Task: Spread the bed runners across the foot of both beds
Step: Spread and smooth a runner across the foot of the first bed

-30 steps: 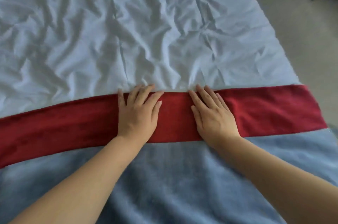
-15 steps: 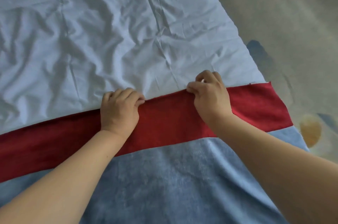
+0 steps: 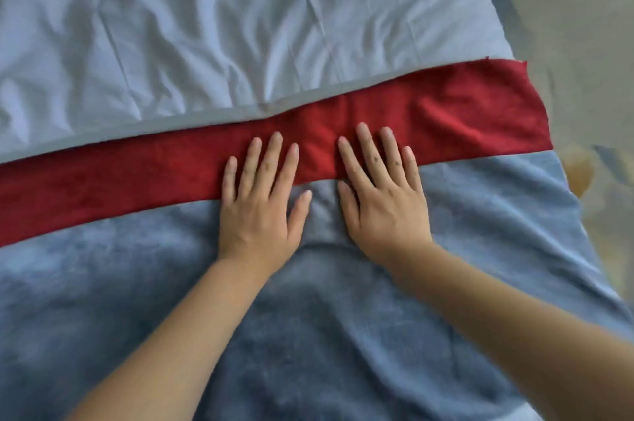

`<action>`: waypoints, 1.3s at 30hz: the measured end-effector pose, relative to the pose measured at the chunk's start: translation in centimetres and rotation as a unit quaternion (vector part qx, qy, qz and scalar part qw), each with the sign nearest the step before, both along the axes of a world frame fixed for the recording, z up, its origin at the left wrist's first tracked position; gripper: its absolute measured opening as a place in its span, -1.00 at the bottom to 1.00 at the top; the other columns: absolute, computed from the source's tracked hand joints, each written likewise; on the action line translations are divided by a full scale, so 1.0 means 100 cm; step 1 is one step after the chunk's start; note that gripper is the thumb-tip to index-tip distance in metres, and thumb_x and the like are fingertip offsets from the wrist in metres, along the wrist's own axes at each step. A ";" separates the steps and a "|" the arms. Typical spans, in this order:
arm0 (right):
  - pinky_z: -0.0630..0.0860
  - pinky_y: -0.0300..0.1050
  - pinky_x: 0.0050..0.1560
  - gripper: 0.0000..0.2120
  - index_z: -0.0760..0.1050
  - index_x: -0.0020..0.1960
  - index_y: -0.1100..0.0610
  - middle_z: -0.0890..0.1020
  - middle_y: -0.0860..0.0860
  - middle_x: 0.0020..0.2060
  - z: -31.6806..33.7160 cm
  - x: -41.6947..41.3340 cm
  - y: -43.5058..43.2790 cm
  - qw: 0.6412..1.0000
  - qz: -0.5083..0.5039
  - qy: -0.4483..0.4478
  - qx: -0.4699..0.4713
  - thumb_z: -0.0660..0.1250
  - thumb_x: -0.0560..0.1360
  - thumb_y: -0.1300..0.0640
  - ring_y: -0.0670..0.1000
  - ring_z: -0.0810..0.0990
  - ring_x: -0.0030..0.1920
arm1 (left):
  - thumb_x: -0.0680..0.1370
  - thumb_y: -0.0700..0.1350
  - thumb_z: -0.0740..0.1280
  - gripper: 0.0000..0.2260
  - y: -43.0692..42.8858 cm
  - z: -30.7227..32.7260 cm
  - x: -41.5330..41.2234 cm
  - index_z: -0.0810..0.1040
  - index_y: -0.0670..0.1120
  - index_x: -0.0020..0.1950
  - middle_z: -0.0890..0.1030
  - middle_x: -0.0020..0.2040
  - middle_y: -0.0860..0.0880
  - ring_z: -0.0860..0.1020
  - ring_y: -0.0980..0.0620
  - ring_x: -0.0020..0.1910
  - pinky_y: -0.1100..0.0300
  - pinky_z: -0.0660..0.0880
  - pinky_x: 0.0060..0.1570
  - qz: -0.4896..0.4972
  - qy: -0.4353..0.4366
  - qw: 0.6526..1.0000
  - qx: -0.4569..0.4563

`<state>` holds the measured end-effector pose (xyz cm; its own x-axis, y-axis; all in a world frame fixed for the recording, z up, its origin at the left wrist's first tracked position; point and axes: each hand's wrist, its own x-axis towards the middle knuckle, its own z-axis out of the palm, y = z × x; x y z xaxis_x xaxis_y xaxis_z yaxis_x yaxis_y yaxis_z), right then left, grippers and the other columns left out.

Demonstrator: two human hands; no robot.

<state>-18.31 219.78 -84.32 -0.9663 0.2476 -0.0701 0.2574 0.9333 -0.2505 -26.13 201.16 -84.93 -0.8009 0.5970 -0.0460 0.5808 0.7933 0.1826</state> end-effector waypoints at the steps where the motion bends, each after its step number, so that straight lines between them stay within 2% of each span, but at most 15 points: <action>1: 0.01 0.19 0.59 -0.45 0.13 0.64 -0.04 0.11 0.00 0.64 0.002 0.022 -0.008 1.000 0.015 -0.006 0.002 0.07 0.67 -0.11 0.13 0.00 0.64 | 0.67 0.20 0.07 -0.40 -0.011 0.002 0.023 0.18 -0.03 0.66 0.11 0.68 -0.11 0.07 -0.16 0.65 -0.24 0.06 0.58 -0.026 -0.012 1.000 -0.008; 7: 0.04 0.22 0.57 -0.40 0.11 0.64 -0.02 0.11 0.01 0.64 0.003 0.159 -0.054 0.996 0.075 -0.042 -0.011 0.11 0.65 -0.16 0.12 0.06 0.63 | 0.64 0.31 0.05 -0.34 -0.081 0.002 0.146 0.16 0.02 0.66 0.09 0.68 -0.10 0.09 -0.18 0.65 -0.30 0.08 0.55 -0.111 -0.046 0.992 -0.036; 11: 0.09 0.20 0.56 -0.39 0.15 0.63 -0.04 0.14 0.00 0.63 -0.001 0.191 -0.065 0.997 0.066 -0.040 -0.013 0.16 0.64 -0.17 0.10 0.11 0.62 | 0.63 0.32 0.07 -0.35 -0.107 -0.002 0.172 0.15 0.08 0.66 0.12 0.68 -0.04 0.11 -0.15 0.65 -0.29 0.06 0.55 -0.115 -0.033 0.992 -0.042; 15: 0.07 0.23 0.57 -0.39 0.12 0.64 -0.05 0.12 0.00 0.63 -0.004 0.184 -0.071 0.998 0.049 -0.041 0.001 0.13 0.64 -0.17 0.11 0.07 0.63 | 0.63 0.32 0.10 -0.36 -0.102 -0.007 0.171 0.15 0.10 0.66 0.12 0.68 -0.02 0.10 -0.14 0.65 -0.28 0.05 0.56 -0.100 -0.019 0.994 -0.031; 19: -0.01 0.29 0.57 -0.40 0.09 0.65 0.00 0.09 0.01 0.64 0.003 0.165 -0.105 0.998 0.002 -0.057 0.001 0.10 0.64 -0.07 0.16 -0.02 0.64 | 0.64 0.28 0.13 -0.40 -0.110 -0.005 0.167 0.18 0.10 0.65 0.13 0.68 -0.02 0.10 -0.09 0.65 -0.22 0.08 0.57 -0.111 -0.018 0.994 -0.010; 22: -0.02 0.29 0.57 -0.45 0.11 0.64 0.01 0.09 -0.01 0.64 0.006 0.140 -0.157 0.997 0.042 -0.057 -0.023 0.07 0.67 -0.04 0.18 -0.06 0.64 | 0.66 0.22 0.10 -0.45 -0.145 0.002 0.161 0.22 0.10 0.64 0.15 0.67 -0.02 0.12 -0.06 0.65 -0.19 0.10 0.57 -0.090 -0.017 0.996 -0.018; 25: -0.01 0.32 0.56 -0.46 0.14 0.63 0.02 0.09 0.00 0.64 0.002 0.117 -0.215 0.992 0.118 -0.050 -0.021 0.08 0.68 -0.04 0.18 -0.06 0.64 | 0.66 0.21 0.12 -0.46 -0.211 0.007 0.153 0.26 0.10 0.63 0.18 0.66 0.00 0.15 -0.05 0.64 -0.20 0.15 0.56 -0.027 -0.019 0.999 -0.029; 31: 0.03 0.34 0.55 -0.42 0.13 0.64 0.00 0.09 -0.01 0.64 -0.007 0.090 -0.347 0.965 0.258 -0.037 -0.027 0.06 0.66 -0.15 0.18 -0.03 0.63 | 0.66 0.23 0.13 -0.45 -0.383 0.008 0.146 0.19 0.14 0.65 0.14 0.67 0.03 0.12 -0.01 0.65 -0.17 0.14 0.56 0.093 -0.015 0.994 -0.051; 36: -0.03 0.34 0.56 -0.39 0.13 0.64 -0.02 0.08 0.01 0.64 -0.005 0.070 -0.448 0.946 0.321 -0.052 -0.018 0.07 0.65 -0.22 0.21 -0.05 0.63 | 0.65 0.26 0.14 -0.42 -0.492 0.004 0.146 0.17 0.13 0.65 0.12 0.68 0.02 0.12 -0.02 0.65 -0.16 0.15 0.56 0.137 -0.021 0.989 -0.053; 39: -0.06 0.34 0.56 -0.37 0.06 0.65 -0.05 0.05 -0.02 0.65 -0.005 0.059 -0.502 0.931 0.357 -0.073 -0.008 0.03 0.65 -0.27 0.20 -0.07 0.63 | 0.64 0.24 0.18 -0.41 -0.543 0.000 0.142 0.20 0.11 0.65 0.15 0.67 0.00 0.13 -0.05 0.65 -0.13 0.17 0.56 0.154 -0.016 0.987 -0.031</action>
<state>-12.43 169.61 -84.86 -0.8638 -0.4569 -0.2122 -0.3954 0.8759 -0.2766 -11.91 146.90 -84.91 -0.9417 0.3204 -0.1029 0.3047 0.9416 0.1434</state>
